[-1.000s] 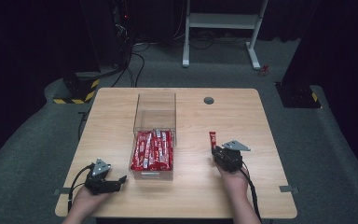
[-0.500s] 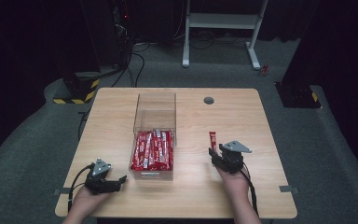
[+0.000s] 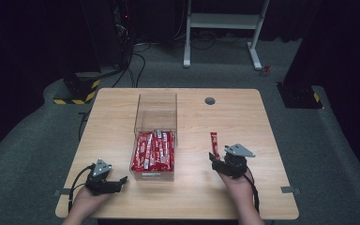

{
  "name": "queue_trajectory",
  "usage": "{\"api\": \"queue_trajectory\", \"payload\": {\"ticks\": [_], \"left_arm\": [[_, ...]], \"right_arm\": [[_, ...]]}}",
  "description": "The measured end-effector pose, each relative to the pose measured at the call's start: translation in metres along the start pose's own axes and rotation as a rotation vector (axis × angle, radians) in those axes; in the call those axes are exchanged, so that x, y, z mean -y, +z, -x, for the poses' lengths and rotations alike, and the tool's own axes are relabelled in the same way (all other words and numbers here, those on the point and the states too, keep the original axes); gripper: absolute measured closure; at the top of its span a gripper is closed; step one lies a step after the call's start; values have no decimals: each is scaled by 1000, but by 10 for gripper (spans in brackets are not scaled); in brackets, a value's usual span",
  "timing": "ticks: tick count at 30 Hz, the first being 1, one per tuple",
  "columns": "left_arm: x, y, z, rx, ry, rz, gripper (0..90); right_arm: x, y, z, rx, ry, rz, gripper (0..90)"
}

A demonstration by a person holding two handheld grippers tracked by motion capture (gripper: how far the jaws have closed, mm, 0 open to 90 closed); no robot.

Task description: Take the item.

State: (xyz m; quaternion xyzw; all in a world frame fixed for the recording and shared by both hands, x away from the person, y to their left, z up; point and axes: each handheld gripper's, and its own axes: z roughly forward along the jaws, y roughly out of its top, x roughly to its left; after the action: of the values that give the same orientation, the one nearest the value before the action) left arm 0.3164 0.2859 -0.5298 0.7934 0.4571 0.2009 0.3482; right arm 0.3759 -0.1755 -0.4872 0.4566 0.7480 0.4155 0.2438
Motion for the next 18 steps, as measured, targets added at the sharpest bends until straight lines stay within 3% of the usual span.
{"api": "queue_trajectory", "payload": {"ticks": [18], "left_arm": [[0, 0, 0, -1, 3, -2, 149]], "right_arm": [[38, -53, 43, 86, 38, -7, 257]]}}
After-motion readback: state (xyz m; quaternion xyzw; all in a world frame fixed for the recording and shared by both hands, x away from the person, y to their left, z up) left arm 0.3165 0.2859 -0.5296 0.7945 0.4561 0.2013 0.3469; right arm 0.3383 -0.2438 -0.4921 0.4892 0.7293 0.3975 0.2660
